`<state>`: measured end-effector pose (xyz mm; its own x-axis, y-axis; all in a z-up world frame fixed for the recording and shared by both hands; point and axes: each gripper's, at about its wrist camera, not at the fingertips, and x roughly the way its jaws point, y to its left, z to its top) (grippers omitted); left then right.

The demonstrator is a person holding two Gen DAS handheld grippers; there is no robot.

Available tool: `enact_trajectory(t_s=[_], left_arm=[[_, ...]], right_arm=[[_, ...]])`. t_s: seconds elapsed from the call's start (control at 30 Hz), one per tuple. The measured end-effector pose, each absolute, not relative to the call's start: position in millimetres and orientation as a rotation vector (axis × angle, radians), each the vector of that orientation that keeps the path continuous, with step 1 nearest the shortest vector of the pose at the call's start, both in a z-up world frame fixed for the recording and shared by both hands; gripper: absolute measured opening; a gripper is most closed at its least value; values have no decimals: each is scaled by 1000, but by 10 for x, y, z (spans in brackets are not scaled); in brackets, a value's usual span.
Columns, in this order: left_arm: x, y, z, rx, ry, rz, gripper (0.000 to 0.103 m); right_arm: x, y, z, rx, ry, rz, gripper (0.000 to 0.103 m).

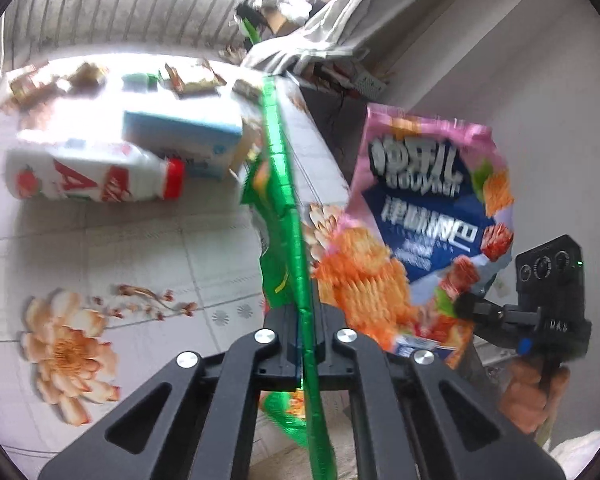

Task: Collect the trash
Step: 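Lift the green chip bag with the left gripper while the right gripper lifts the Gouyer bag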

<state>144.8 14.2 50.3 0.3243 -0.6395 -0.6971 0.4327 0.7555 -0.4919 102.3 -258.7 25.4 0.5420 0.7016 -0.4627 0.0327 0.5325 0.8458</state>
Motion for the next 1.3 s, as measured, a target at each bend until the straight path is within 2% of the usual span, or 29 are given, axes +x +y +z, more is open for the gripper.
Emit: enact_trajectory(t_s=[0.17, 0.3, 0.43, 0.5, 0.6, 0.67, 0.73, 0.87, 0.9, 1.0, 1.17, 1.3], left_arm=[[1332, 282, 737, -177, 959, -671, 1], [1385, 80, 508, -201, 1040, -711, 1], [1486, -242, 62, -210, 1146, -726, 1], [1512, -329, -66, -214, 1166, -714, 1], [1534, -386, -120, -199, 1174, -704, 1], [1561, -442, -135, -188, 1176, -695, 1], [1557, -475, -135, -177, 1172, -687, 1], [1436, -514, 14, -119, 1123, -665, 1], [1413, -517, 57, -96, 1102, -654, 1], [1333, -504, 226, -15, 1026, -618, 1], [1125, -577, 487, 229, 844, -508, 0], [1017, -581, 537, 298, 779, -465, 0]], right_arm=[[1002, -2779, 16, 1070, 984, 554, 1], [1135, -2849, -422, 1157, 1041, 570, 5], [1220, -2961, -769, 1162, 1075, 461, 21], [1230, -2988, -831, 1157, 1072, 435, 32], [1213, -2988, -850, 1143, 1060, 421, 39], [1209, -2965, -861, 1115, 1066, 389, 39], [1203, -2934, -862, 1106, 1065, 374, 32], [1213, -2878, -842, 1078, 1058, 338, 9], [1198, -2863, -810, 1064, 1048, 331, 6], [1174, -2839, -736, 1036, 1020, 318, 2], [1131, -2840, -688, 1031, 983, 324, 1], [1165, -2848, -669, 1030, 972, 317, 1]])
